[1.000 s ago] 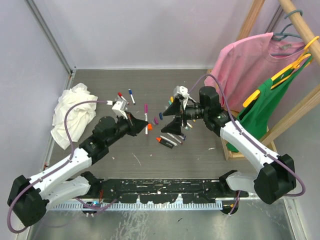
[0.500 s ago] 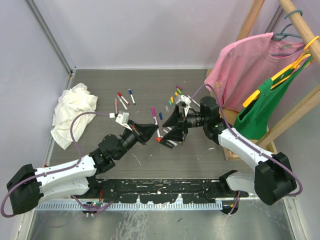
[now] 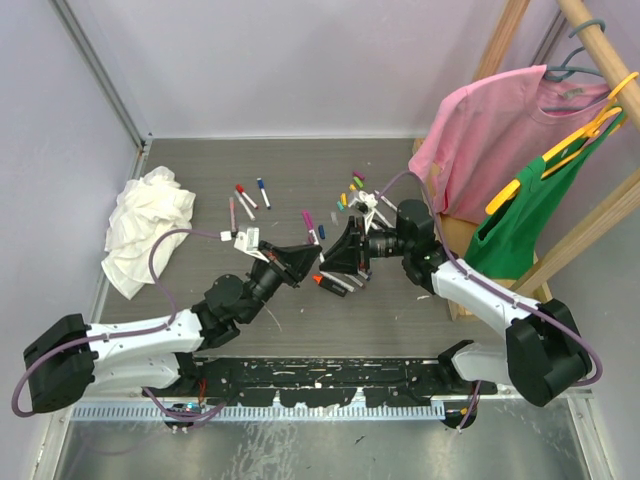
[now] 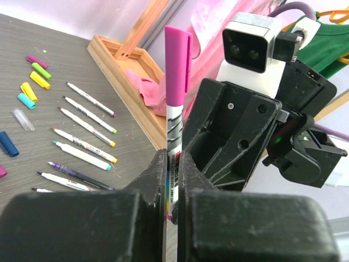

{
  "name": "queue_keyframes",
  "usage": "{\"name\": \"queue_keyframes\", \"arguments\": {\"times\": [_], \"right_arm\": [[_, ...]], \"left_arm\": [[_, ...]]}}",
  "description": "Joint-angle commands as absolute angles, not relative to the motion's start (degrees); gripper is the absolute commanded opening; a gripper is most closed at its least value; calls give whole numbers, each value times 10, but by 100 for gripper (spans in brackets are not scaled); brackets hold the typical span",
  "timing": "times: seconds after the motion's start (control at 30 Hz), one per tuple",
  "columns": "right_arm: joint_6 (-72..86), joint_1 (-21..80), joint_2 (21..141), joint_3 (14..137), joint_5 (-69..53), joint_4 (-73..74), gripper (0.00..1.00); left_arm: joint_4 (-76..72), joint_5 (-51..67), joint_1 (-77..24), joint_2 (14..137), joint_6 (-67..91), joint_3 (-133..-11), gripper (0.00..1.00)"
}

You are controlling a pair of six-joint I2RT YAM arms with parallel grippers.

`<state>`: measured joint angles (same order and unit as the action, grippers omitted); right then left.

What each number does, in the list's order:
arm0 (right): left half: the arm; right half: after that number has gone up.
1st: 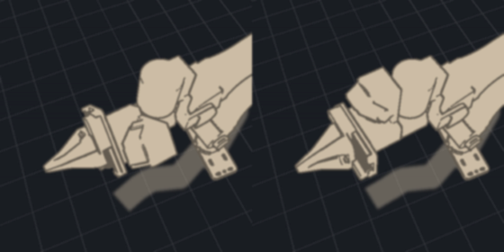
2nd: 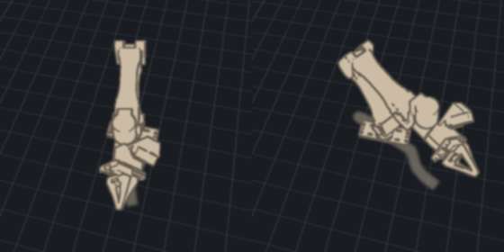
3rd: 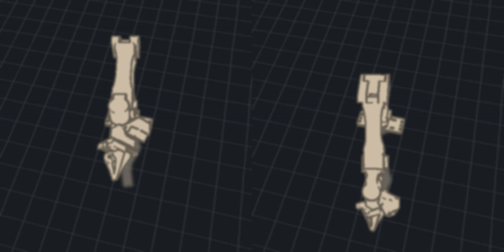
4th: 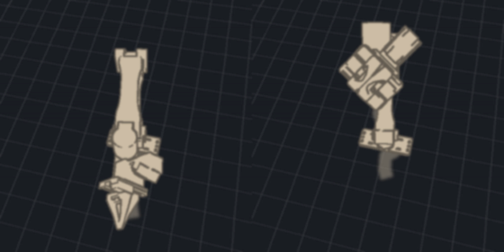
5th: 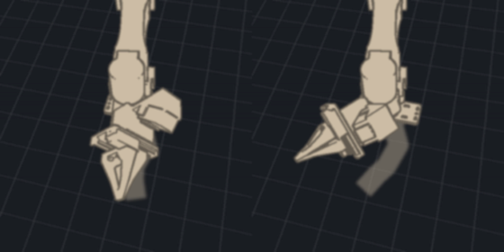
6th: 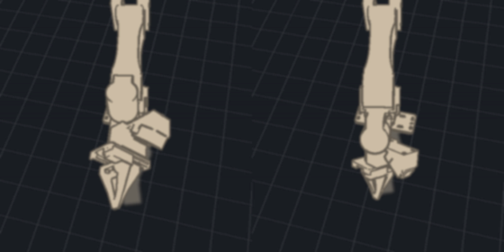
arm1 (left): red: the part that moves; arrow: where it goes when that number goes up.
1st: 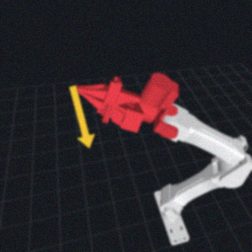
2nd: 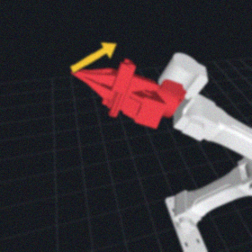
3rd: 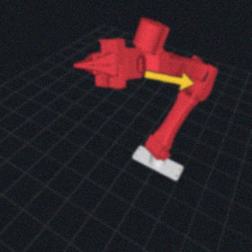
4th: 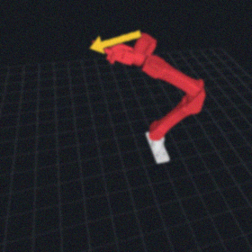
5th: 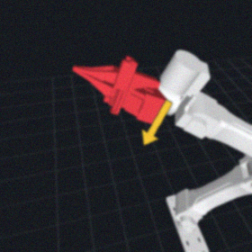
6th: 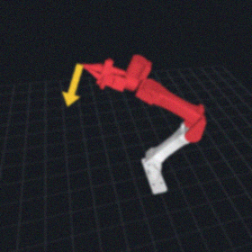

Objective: Open the pen caps
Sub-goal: Pick up the pen from the center of the board.

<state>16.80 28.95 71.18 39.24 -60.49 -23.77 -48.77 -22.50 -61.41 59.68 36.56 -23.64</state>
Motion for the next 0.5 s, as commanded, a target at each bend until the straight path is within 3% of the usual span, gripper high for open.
{"name": "queue_keyframes", "arguments": {"times": [0.0,0.1,0.47], "right_arm": [[177,295,709,398,-596,-278,29],[173,298,714,402,-595,-267,23],[204,299,716,404,-598,-277,26]], "left_arm": [[-541,-246,-620,608,353,-250,0],[-541,-248,-623,616,354,-254,0],[-531,-251,-626,625,346,-259,0]]}}
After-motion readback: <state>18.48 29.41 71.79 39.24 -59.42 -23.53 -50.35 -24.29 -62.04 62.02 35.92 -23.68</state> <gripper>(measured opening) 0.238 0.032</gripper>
